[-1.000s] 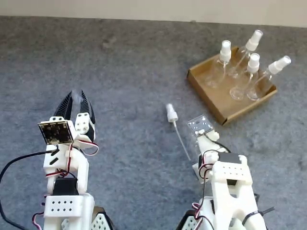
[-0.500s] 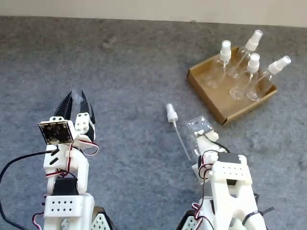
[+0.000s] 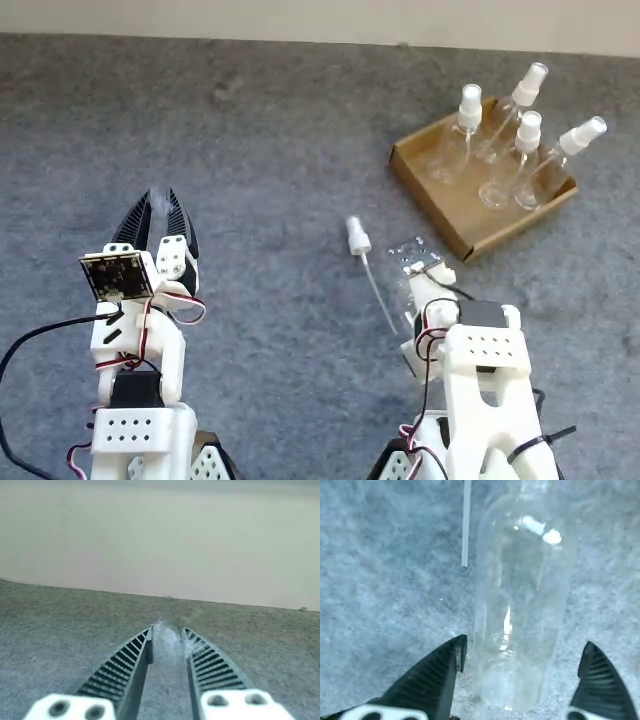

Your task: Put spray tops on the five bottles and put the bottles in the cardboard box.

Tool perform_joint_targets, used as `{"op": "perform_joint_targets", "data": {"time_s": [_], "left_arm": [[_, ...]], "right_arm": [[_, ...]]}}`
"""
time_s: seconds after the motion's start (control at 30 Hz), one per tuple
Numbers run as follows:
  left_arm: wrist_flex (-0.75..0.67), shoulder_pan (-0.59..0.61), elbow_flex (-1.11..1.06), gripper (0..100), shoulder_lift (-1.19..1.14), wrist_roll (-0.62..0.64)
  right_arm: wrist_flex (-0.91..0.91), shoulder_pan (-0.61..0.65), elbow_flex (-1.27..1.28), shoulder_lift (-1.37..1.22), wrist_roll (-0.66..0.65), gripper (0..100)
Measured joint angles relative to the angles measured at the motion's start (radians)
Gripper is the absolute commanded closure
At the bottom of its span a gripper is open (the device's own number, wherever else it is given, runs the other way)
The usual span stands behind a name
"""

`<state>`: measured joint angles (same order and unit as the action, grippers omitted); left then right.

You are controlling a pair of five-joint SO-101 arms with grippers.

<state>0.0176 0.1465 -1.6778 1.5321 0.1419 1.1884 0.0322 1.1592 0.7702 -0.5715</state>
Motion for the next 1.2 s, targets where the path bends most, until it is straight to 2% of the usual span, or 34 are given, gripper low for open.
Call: {"op": "perform_joint_targets", "data": {"time_s": [0.17, 0.27, 0.5, 0.77, 1.2], "left_arm": [[0.0, 0.0, 0.0, 93, 0.0, 0.0], [0.0, 0.0, 0.0, 93, 0.0, 0.0], [0.0, 0.0, 0.0, 93, 0.0, 0.0], [0.0, 0.0, 0.0, 93, 0.0, 0.0], [0.0, 0.0, 0.0, 93, 0.0, 0.0]], "right_arm": [[-0.012, 0.009, -0.043, 0.0, 0.005, 68.3], [-0.02, 0.012, -0.083, 0.0, 0.051, 68.3], [-0.026, 0.133, -0.107, 0.0, 0.089, 68.3], [-0.153, 0.141, -0.107, -0.002, 0.089, 68.3], [-0.293, 0.141, -0.107, -0.256, 0.091, 68.4]]}}
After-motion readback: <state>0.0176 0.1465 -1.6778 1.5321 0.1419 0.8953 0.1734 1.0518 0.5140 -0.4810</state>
